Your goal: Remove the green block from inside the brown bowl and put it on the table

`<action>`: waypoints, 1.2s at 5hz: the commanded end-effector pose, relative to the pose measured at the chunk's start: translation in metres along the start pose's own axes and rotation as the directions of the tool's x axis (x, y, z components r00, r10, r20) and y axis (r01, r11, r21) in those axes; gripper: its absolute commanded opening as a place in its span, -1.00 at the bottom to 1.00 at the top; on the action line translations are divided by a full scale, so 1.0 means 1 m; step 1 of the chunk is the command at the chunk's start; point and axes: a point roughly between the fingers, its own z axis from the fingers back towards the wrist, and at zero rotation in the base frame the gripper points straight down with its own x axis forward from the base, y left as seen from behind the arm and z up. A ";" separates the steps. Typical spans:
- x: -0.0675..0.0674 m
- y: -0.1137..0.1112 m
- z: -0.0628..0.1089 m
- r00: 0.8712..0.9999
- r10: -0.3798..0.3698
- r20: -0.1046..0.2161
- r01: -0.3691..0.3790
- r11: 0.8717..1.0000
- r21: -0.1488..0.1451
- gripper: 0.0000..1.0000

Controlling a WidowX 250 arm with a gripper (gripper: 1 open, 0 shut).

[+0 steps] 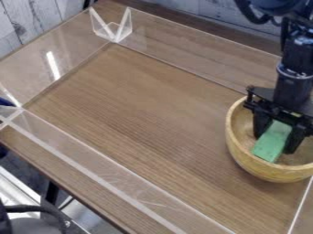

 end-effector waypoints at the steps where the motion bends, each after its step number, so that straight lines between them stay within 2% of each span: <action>1: 0.007 0.000 0.033 0.995 0.002 0.096 0.001 1.000 -0.023 -1.00; 4: 0.003 0.014 0.056 0.991 0.025 0.134 -0.021 0.999 -0.030 -1.00; 6: -0.004 0.043 0.067 0.986 0.084 0.142 -0.082 0.996 -0.023 -1.00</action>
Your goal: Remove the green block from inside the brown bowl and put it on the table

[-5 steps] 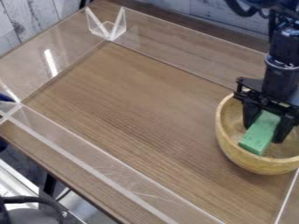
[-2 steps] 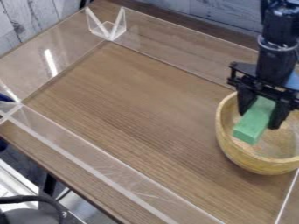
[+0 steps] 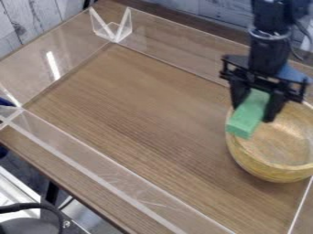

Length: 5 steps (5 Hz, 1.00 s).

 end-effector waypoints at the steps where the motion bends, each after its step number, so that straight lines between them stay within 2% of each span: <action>1: 0.004 0.029 0.023 0.997 0.041 0.070 -0.041 0.999 0.003 -1.00; 2: -0.003 0.061 0.021 0.995 0.076 0.069 -0.078 0.997 0.023 -1.00; 3: -0.007 0.073 0.011 0.995 0.079 0.061 -0.082 0.996 0.047 -1.00; 5: -0.020 0.090 -0.020 0.996 0.086 0.004 -0.086 0.993 0.081 -1.00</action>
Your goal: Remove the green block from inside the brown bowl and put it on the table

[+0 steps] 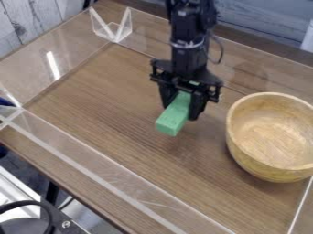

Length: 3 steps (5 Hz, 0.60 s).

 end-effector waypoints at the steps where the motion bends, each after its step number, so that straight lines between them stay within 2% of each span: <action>1: 0.001 0.009 -0.004 1.000 0.002 0.025 -0.002 1.000 0.010 -1.00; 2: 0.007 -0.001 0.012 0.999 -0.003 0.049 0.003 1.000 0.001 -1.00; 3: 0.008 -0.003 0.018 0.999 -0.001 0.053 0.002 1.000 -0.007 -1.00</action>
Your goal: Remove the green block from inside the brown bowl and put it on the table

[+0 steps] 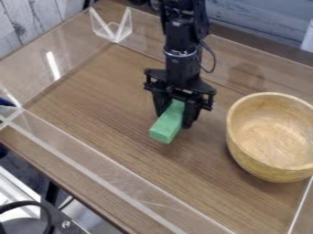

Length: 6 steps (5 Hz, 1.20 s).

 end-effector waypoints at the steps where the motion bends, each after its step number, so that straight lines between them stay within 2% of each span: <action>1: 0.012 -0.003 0.030 0.995 -0.010 0.101 0.011 1.000 -0.005 -1.00; 3: 0.014 0.005 0.010 0.998 -0.005 0.067 0.003 1.000 0.020 -1.00; 5: 0.014 0.006 0.003 0.999 -0.002 0.051 0.000 1.000 0.024 -1.00; 6: 0.013 0.005 0.004 0.999 0.000 0.046 -0.001 1.000 0.024 1.00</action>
